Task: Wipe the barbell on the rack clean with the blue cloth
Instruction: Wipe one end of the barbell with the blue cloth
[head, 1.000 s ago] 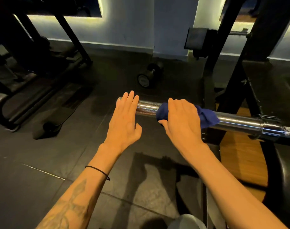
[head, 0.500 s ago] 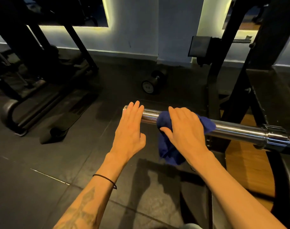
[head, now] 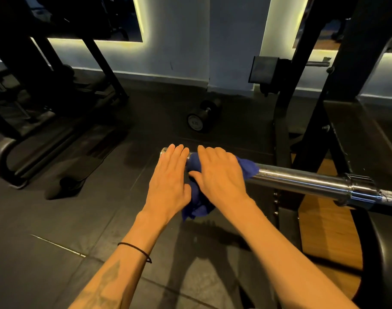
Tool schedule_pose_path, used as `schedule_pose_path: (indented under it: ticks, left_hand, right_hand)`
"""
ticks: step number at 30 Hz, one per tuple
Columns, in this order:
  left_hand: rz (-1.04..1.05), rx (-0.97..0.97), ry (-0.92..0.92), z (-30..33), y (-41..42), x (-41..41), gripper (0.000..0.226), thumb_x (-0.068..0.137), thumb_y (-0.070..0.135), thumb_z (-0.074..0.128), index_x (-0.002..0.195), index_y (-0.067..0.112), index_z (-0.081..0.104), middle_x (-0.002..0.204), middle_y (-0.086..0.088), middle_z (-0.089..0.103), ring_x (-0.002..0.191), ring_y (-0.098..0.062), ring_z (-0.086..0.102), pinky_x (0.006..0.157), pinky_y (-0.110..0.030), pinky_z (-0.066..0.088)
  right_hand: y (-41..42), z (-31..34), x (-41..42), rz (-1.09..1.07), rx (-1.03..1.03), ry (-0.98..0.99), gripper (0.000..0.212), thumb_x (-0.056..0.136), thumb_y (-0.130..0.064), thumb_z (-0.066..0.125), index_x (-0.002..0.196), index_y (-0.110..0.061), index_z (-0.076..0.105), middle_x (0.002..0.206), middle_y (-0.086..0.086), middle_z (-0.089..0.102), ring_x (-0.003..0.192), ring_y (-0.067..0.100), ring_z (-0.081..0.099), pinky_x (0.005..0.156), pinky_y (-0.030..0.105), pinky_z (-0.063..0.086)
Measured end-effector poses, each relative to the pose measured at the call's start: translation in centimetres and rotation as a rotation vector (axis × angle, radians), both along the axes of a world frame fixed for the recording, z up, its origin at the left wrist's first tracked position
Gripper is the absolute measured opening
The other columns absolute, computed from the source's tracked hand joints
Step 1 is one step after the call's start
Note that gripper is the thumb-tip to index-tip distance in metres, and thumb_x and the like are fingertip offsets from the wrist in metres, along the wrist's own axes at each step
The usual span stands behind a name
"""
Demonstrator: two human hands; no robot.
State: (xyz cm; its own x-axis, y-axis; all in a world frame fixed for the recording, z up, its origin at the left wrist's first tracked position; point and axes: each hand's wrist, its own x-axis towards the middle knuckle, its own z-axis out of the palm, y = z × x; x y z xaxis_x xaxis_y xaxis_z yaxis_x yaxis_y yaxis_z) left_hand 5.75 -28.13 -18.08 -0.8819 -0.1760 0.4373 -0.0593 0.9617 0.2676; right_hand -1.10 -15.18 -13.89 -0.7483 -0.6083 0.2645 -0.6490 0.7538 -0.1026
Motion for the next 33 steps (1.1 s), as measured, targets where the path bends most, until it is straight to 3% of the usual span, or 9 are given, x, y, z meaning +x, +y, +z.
schedule_pose_path:
  ticks: [5, 8, 11, 13, 19, 23, 26, 29, 33]
  left_hand:
    - [-0.093, -0.219, -0.107, 3.0, -2.1, -1.4, 0.057, 0.067, 0.014, 0.075, 0.121, 0.005, 0.057, 0.119, -0.014, 0.059, 0.107, -0.035, 0.059, 0.096, -0.046, 0.047]
    - [-0.206, -0.216, -0.255, 4.4, -2.8, -3.1, 0.064, 0.075, 0.016, 0.079, 0.133, 0.01, 0.053, 0.133, -0.013, 0.056, 0.121, -0.032, 0.055, 0.103, -0.044, 0.045]
    - [-0.175, -0.2, -0.388, 4.7, -2.2, -4.2, 0.069, 0.081, 0.02, 0.077, 0.142, 0.017, 0.046, 0.135, -0.006, 0.055, 0.123, -0.026, 0.052, 0.103, -0.044, 0.043]
    - [-0.124, -0.163, -0.302, 4.1, -1.7, -3.9, 0.062, 0.08, 0.019, 0.077, 0.136, 0.021, 0.05, 0.128, -0.003, 0.058, 0.117, -0.022, 0.052, 0.099, -0.04, 0.044]
    - [-0.034, -0.122, 0.17, 0.0, 0.9, -2.6, 0.033, 0.084, 0.0, 0.064, 0.116, 0.006, 0.06, 0.109, -0.007, 0.06, 0.11, -0.026, 0.056, 0.119, -0.04, 0.027]
    - [-0.078, -0.122, 0.105, -0.4, 0.2, -2.3, 0.058, 0.078, -0.002, 0.068, 0.134, 0.003, 0.053, 0.133, -0.013, 0.055, 0.133, -0.032, 0.046, 0.123, -0.042, 0.018]
    - [-0.106, -0.083, 0.025, 0.0, -0.1, -1.7, 0.069, 0.079, 0.015, 0.071, 0.143, 0.005, 0.046, 0.144, -0.012, 0.049, 0.141, -0.029, 0.038, 0.124, -0.043, 0.016]
    - [-0.108, -0.072, 0.019, 0.1, -0.3, -1.9, 0.07, 0.08, 0.015, 0.076, 0.143, 0.007, 0.047, 0.144, -0.011, 0.05, 0.14, -0.028, 0.041, 0.122, -0.046, 0.023]
    - [-0.052, 0.003, 0.096, 0.0, 0.3, -2.0, 0.067, 0.072, -0.002, 0.079, 0.133, 0.007, 0.055, 0.133, -0.007, 0.058, 0.131, -0.025, 0.051, 0.12, -0.045, 0.027]
  right_hand:
    - [6.2, -0.3, -0.7, -0.102, 0.011, 0.0, 0.055, 0.093, -0.055, 0.059, 0.131, -0.015, 0.054, 0.117, 0.006, 0.063, 0.107, 0.027, 0.057, 0.094, 0.042, 0.045]
    - [6.8, -0.9, -0.6, -0.106, 0.002, 0.003, 0.053, 0.09, -0.045, 0.069, 0.128, -0.01, 0.057, 0.112, 0.008, 0.065, 0.1, 0.029, 0.06, 0.092, 0.044, 0.048]
    - [5.6, -0.7, -0.4, -0.099, 0.001, 0.003, 0.049, 0.096, -0.046, 0.06, 0.13, -0.012, 0.054, 0.114, 0.006, 0.064, 0.103, 0.026, 0.059, 0.098, 0.043, 0.044]
    - [4.3, -0.8, -0.5, -0.087, -0.007, 0.004, 0.044, 0.101, -0.047, 0.05, 0.13, -0.014, 0.052, 0.116, 0.004, 0.062, 0.105, 0.024, 0.057, 0.101, 0.041, 0.041]
    - [0.6, -0.6, -0.8, 0.061, 0.036, -0.04, 0.056, 0.109, -0.045, 0.03, 0.153, -0.011, 0.035, 0.141, 0.006, 0.054, 0.128, 0.025, 0.049, 0.109, 0.042, 0.035]
    - [4.7, -1.2, -2.2, -0.016, 0.017, 0.015, 0.058, 0.103, -0.044, 0.027, 0.15, -0.015, 0.044, 0.127, 0.003, 0.063, 0.115, 0.025, 0.055, 0.096, 0.042, 0.044]
    - [8.0, -1.4, -2.1, -0.137, 0.005, 0.039, 0.06, 0.102, -0.044, 0.021, 0.147, -0.018, 0.05, 0.124, 0.003, 0.066, 0.115, 0.026, 0.058, 0.099, 0.043, 0.043]
    - [8.5, -1.1, -1.2, -0.193, 0.07, 0.037, 0.061, 0.101, -0.041, 0.014, 0.151, -0.023, 0.044, 0.13, 0.004, 0.062, 0.121, 0.028, 0.054, 0.105, 0.047, 0.038]
    - [4.8, -0.5, -0.4, -0.095, 0.074, -0.003, 0.052, 0.103, -0.036, 0.033, 0.154, -0.028, 0.033, 0.134, 0.005, 0.056, 0.122, 0.028, 0.05, 0.105, 0.047, 0.034]
